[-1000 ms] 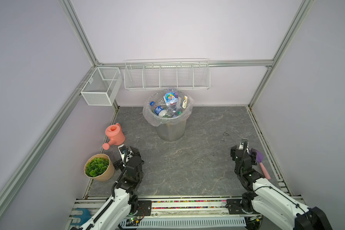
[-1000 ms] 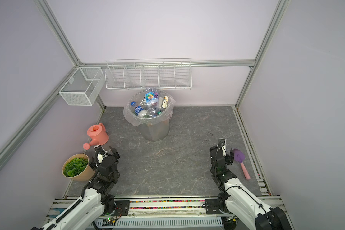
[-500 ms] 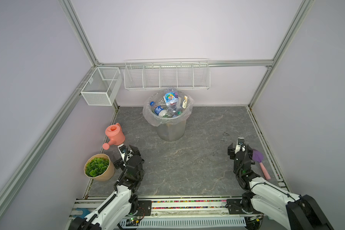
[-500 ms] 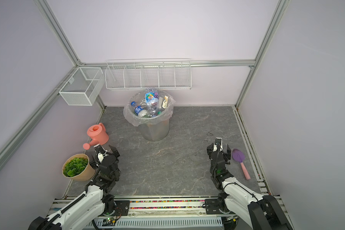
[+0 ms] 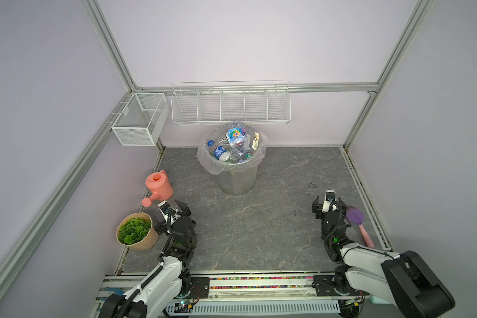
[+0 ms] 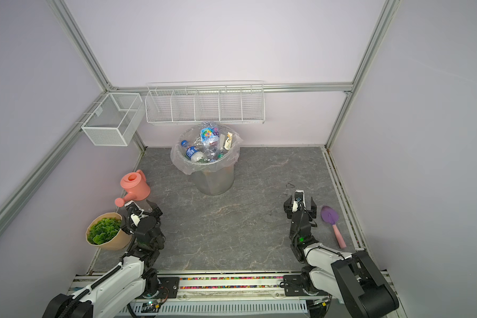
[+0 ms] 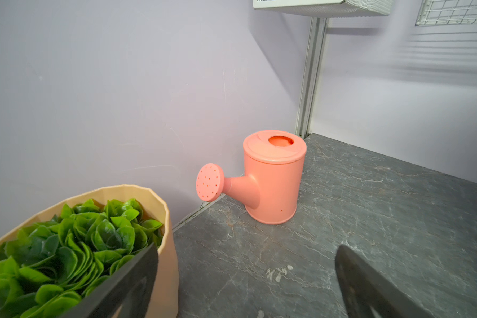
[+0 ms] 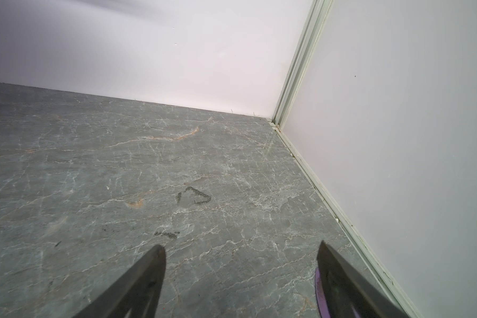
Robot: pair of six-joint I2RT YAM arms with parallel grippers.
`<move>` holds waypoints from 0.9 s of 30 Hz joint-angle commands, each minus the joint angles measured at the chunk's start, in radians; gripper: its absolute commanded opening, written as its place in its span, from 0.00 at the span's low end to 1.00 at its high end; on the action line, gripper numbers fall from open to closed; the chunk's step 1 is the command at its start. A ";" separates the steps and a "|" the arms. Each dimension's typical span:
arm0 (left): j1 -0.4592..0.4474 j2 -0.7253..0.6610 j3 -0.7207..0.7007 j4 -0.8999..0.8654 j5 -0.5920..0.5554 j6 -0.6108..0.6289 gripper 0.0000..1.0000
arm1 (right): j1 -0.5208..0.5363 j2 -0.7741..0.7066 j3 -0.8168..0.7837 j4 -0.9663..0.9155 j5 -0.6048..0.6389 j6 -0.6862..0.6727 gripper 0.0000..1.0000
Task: Throw the plastic bottles in the bin
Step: Reset both arms
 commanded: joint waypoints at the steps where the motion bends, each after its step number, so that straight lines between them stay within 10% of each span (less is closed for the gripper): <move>1: 0.018 0.028 -0.013 0.074 0.026 0.000 0.99 | -0.006 0.051 -0.014 0.161 -0.004 -0.044 0.89; 27: 0.064 0.362 0.027 0.421 0.088 0.058 1.00 | -0.005 0.279 0.013 0.432 0.013 -0.126 0.88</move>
